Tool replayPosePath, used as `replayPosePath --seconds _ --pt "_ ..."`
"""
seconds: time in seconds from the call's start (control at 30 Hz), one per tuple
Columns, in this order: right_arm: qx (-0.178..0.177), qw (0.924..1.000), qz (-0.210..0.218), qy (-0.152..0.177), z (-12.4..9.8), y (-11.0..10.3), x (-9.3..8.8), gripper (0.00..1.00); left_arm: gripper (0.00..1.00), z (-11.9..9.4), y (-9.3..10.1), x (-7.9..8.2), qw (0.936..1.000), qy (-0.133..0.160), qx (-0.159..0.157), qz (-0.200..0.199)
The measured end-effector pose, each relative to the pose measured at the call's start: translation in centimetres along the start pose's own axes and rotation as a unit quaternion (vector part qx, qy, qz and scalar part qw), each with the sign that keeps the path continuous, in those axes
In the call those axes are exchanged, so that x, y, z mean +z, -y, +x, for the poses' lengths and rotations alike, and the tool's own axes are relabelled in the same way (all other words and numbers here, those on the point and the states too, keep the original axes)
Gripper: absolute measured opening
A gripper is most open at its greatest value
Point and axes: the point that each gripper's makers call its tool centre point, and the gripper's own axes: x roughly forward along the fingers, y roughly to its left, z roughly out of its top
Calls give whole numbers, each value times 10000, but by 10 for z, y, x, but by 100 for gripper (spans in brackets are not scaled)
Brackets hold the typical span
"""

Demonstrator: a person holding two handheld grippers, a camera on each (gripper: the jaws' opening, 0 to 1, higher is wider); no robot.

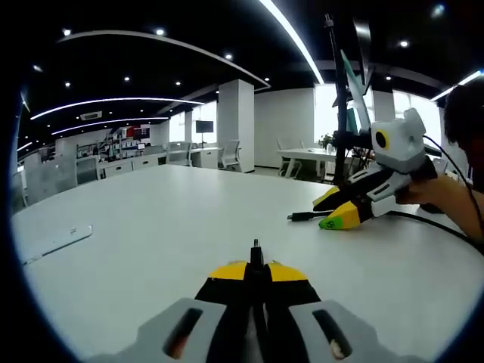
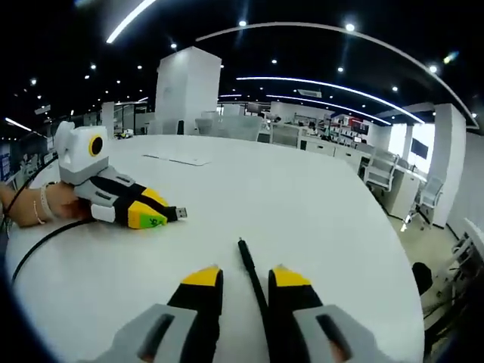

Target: Find the charging cable on the desk, coil it up and secure with Velcro.

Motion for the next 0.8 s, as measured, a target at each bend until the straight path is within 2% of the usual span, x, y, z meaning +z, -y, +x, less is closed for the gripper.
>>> replayPosePath --seconds 0.13,0.37,0.5,0.8 --pt "155 9995 251 66 2 -3 -2 18 8 0 0 0 10000 -2 0 -6" --pt "233 9990 313 198 1 -10 -1 11 8 0 0 0 10000 -2 3 -7" --pt "165 9990 350 211 0 -9 -2 6 8 0 -1 0 10000 1 11 -18" --pt "-95 9987 470 187 1 -5 -1 6 8 -1 -1 0 10000 -15 7 -46"
